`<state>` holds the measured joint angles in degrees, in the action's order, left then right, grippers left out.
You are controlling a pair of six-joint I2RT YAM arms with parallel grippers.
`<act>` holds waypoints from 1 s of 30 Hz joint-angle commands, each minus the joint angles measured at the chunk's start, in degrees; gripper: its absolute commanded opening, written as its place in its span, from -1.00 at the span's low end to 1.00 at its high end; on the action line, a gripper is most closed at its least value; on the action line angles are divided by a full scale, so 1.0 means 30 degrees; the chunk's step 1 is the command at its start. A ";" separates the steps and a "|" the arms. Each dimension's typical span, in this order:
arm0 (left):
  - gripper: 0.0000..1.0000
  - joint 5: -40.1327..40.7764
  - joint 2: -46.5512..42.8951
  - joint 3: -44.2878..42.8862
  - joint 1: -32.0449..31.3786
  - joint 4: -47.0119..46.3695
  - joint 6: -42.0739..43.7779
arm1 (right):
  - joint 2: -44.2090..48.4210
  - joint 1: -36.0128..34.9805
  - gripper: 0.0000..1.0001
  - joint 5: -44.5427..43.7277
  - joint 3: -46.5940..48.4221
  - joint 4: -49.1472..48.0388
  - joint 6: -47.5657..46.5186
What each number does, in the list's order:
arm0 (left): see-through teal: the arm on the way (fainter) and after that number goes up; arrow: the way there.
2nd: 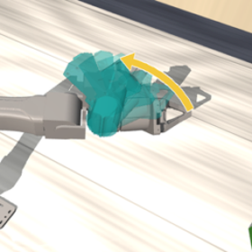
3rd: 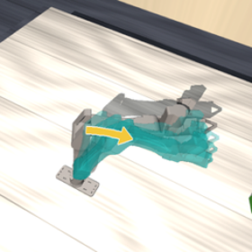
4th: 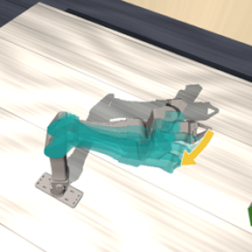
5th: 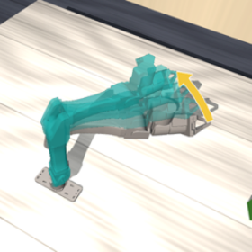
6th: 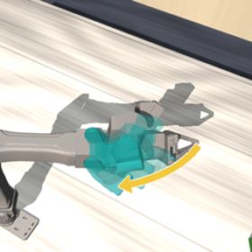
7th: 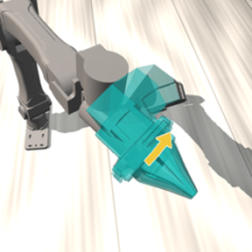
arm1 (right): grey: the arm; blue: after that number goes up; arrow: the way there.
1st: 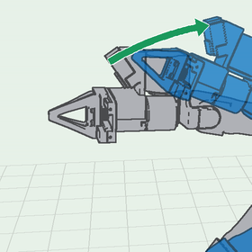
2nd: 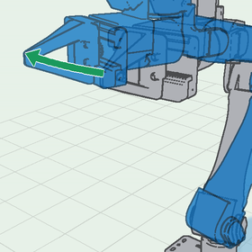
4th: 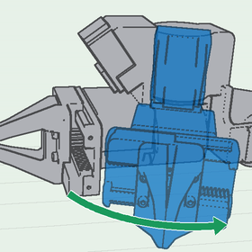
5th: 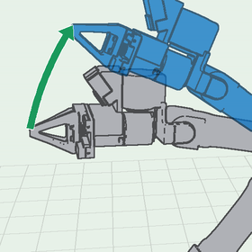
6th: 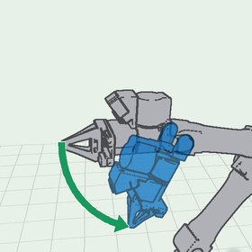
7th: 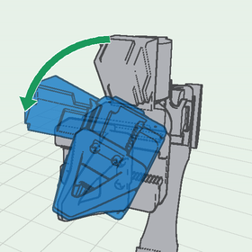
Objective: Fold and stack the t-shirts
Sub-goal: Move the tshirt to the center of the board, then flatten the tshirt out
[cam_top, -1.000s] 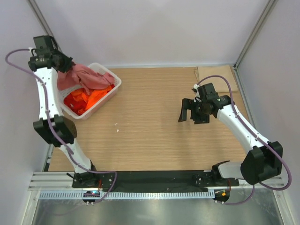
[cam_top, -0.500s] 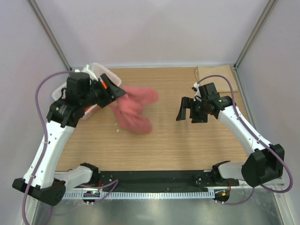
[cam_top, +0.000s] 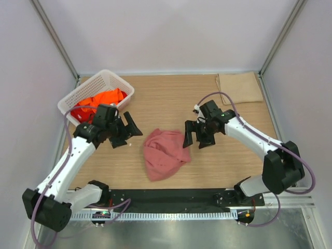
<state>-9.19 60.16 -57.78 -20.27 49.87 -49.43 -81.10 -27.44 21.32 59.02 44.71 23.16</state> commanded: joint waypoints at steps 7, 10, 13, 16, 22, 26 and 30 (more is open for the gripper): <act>0.51 -0.4962 0.9998 -0.0569 0.0048 -0.3467 0.0188 | -0.4809 -0.0667 0.64 -0.0135 0.1359 -0.2304 0.0309; 0.34 -0.5315 1.1613 -0.1099 0.0048 -0.3789 0.0100 | -0.6040 -0.0667 0.54 0.0567 0.1565 -0.3004 0.0249; 0.04 -0.5345 1.1764 -0.1510 0.0048 -0.3791 0.0216 | -0.6598 -0.0638 0.02 0.2259 0.1624 -0.3941 0.0629; -0.24 -0.5199 1.1063 -0.1950 0.0048 -0.3761 0.0480 | -0.5872 -0.0638 -0.80 0.2884 0.1361 -0.4851 0.1274; -0.99 -0.4615 1.0123 -0.4935 0.0019 -0.2739 0.1211 | -0.3380 -0.0609 -0.97 -0.0773 0.3611 -0.1381 0.1013; -0.99 -0.3036 0.9654 -0.7950 0.0019 -0.0952 0.1885 | -0.1885 -0.0638 -0.97 -0.5486 0.8052 0.2229 0.0631; 0.01 -0.1304 0.8982 -1.0999 0.0019 0.1392 0.2355 | -0.0508 -0.0609 -0.97 -1.3088 1.2777 0.5775 0.0864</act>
<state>-17.87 91.55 -85.54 -20.25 47.90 -44.10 -88.58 -29.41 2.61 87.68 51.94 25.89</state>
